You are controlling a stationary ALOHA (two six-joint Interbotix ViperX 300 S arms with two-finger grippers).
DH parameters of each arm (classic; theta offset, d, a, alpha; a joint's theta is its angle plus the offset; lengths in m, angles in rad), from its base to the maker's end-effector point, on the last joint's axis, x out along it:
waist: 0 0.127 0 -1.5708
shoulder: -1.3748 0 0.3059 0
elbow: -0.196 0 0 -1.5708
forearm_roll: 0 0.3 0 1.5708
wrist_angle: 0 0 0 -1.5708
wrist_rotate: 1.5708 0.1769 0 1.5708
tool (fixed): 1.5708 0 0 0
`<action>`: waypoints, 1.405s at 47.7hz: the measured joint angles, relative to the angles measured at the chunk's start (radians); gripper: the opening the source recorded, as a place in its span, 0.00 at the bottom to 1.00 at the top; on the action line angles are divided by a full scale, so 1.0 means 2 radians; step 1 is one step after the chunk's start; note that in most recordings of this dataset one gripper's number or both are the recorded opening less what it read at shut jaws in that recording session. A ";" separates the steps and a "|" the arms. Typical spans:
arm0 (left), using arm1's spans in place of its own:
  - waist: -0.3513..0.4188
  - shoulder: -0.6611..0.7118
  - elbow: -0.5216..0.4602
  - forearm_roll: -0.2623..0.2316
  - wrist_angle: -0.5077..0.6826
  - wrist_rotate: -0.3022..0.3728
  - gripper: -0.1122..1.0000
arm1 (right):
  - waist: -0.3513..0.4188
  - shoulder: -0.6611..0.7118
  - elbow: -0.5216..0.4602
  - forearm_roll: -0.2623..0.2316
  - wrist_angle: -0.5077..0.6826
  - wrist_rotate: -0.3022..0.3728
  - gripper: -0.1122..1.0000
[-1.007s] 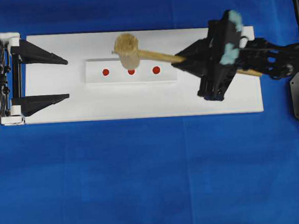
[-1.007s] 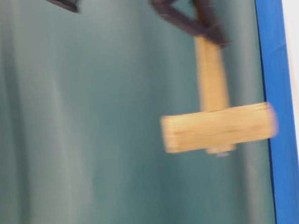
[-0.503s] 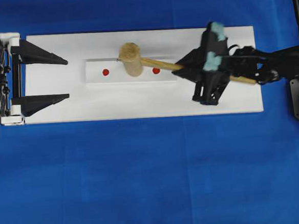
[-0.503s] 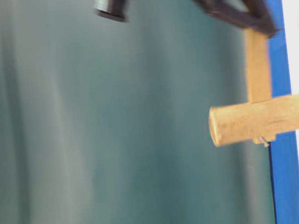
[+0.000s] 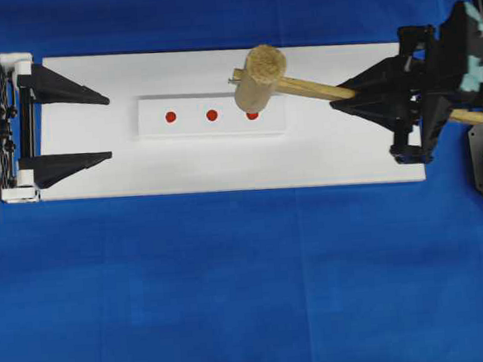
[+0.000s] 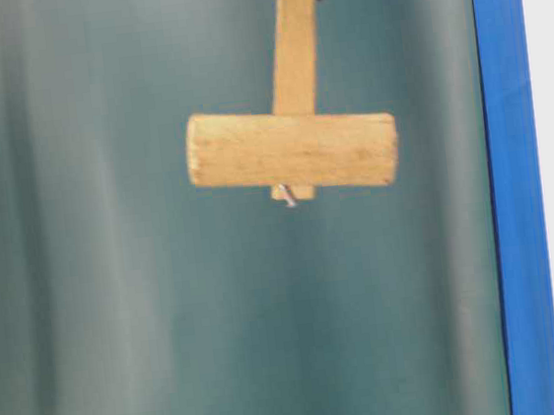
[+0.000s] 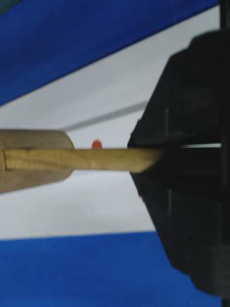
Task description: Hit the mark with a hammer.
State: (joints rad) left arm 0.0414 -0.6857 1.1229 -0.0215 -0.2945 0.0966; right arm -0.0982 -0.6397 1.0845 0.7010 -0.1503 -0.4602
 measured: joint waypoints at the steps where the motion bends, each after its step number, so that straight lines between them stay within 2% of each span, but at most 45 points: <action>1: 0.000 0.001 -0.001 0.000 0.001 0.000 0.82 | 0.000 0.000 0.000 0.000 0.001 -0.001 0.13; 8: 0.000 0.001 0.000 0.000 0.001 0.000 0.82 | 0.000 0.019 0.000 0.000 -0.003 -0.002 0.13; 15: 0.000 0.002 -0.001 0.000 0.001 0.000 0.82 | 0.001 0.079 0.001 0.001 -0.028 0.000 0.12; 23: 0.000 0.002 0.000 0.000 0.001 -0.005 0.82 | 0.001 0.186 0.002 0.019 -0.042 0.003 0.13; 29: 0.000 0.002 0.000 0.000 0.001 -0.015 0.82 | 0.001 0.216 0.001 0.030 -0.039 0.002 0.13; 39: 0.000 0.001 -0.001 0.000 0.001 -0.016 0.82 | 0.002 0.178 0.001 0.031 -0.039 -0.005 0.13; 53: 0.000 0.001 0.000 0.000 0.000 -0.017 0.82 | 0.002 0.088 -0.003 0.013 -0.033 -0.007 0.13; 67: 0.000 0.001 0.000 0.000 0.001 -0.018 0.82 | 0.002 0.083 -0.005 0.012 -0.025 -0.007 0.13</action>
State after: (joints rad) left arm 0.0414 -0.6842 1.1229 -0.0215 -0.2930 0.0614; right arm -0.0936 -0.4740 1.0738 0.7240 -0.1994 -0.4740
